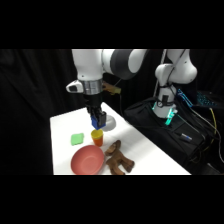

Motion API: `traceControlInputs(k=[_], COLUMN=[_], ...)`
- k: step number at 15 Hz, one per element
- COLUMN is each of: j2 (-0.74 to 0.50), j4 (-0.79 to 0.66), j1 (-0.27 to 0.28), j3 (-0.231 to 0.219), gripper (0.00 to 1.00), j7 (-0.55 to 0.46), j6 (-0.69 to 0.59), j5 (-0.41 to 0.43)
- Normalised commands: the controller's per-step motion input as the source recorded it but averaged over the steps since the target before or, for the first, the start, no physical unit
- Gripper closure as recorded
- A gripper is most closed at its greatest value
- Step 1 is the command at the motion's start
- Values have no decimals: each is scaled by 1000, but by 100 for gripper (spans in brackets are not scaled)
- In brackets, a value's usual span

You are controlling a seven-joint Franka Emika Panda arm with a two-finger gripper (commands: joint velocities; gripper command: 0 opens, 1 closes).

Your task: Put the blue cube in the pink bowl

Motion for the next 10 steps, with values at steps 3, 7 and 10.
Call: traceControlInputs(k=[3,7,10], j2=[257,243,207], j4=[463,428,353], j1=[-53,-42,-33], j3=[73,79,76], gripper=[72,72,72], j7=[-191,-177,-173], j6=[-190,-181,-162], j5=[80,75,76])
